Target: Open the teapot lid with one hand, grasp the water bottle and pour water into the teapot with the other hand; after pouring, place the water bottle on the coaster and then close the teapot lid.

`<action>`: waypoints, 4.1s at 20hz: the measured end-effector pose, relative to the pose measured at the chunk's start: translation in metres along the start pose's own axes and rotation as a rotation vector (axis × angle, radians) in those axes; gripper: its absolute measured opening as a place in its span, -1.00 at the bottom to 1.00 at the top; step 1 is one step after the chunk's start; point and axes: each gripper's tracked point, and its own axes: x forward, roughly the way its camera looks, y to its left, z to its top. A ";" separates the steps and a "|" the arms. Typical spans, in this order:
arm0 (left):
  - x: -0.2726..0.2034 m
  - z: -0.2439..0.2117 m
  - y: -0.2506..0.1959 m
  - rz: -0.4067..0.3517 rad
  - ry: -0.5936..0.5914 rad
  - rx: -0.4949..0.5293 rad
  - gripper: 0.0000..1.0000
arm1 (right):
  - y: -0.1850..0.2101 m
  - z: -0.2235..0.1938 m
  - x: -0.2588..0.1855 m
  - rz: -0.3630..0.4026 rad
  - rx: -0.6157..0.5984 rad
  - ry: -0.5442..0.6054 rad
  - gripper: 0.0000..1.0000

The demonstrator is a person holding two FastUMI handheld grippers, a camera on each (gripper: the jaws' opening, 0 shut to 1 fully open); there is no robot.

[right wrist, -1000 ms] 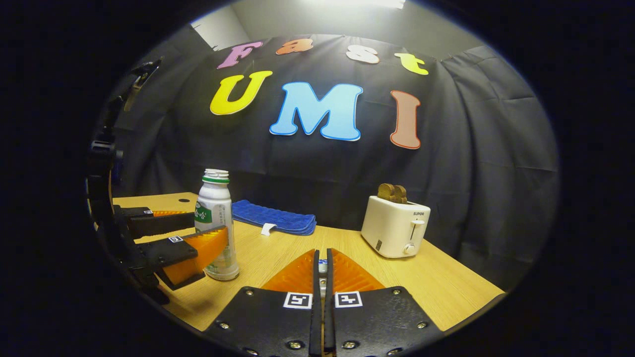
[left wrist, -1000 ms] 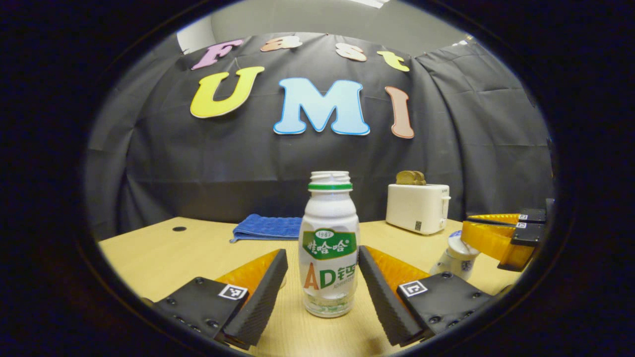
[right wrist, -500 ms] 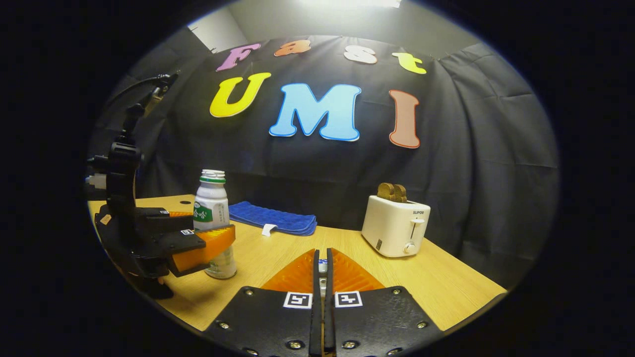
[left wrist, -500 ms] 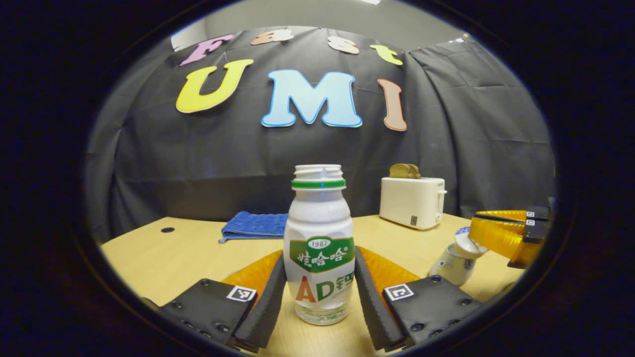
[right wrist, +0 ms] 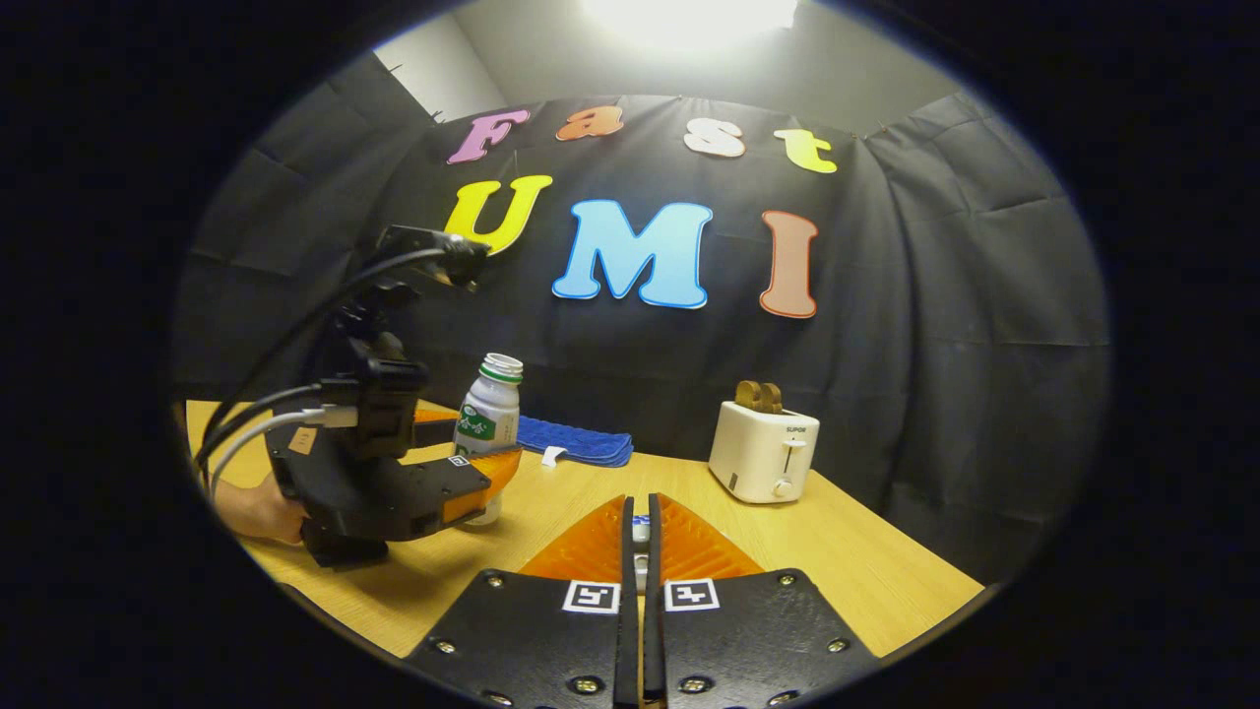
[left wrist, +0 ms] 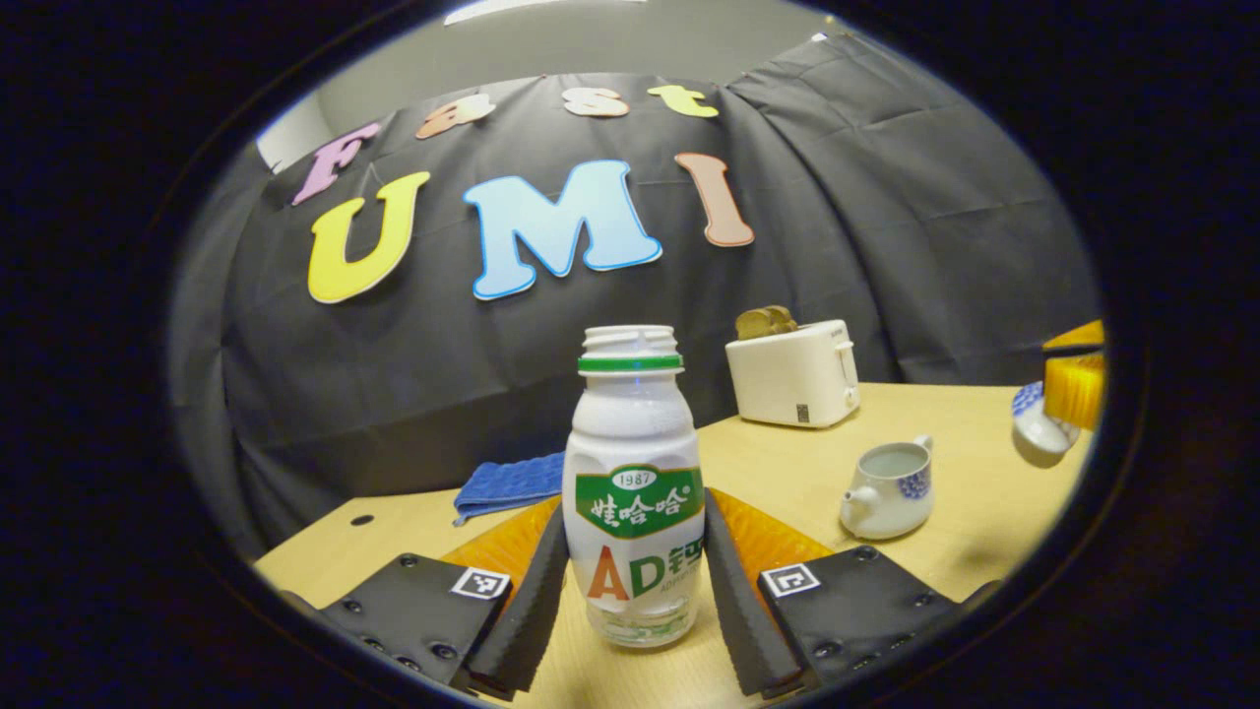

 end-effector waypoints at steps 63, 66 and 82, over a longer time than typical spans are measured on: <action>0.042 0.018 -0.084 -0.098 0.011 1.435 0.54 | -0.057 -0.008 -0.094 -0.074 0.091 -0.043 -0.96; 0.041 0.018 -0.085 -0.097 0.013 1.446 0.54 | -0.059 -0.009 -0.094 -0.079 0.101 -0.044 -0.96; 0.037 0.025 -0.090 -0.085 0.004 1.569 0.65 | -0.062 0.001 -0.099 -0.088 0.107 -0.079 -0.96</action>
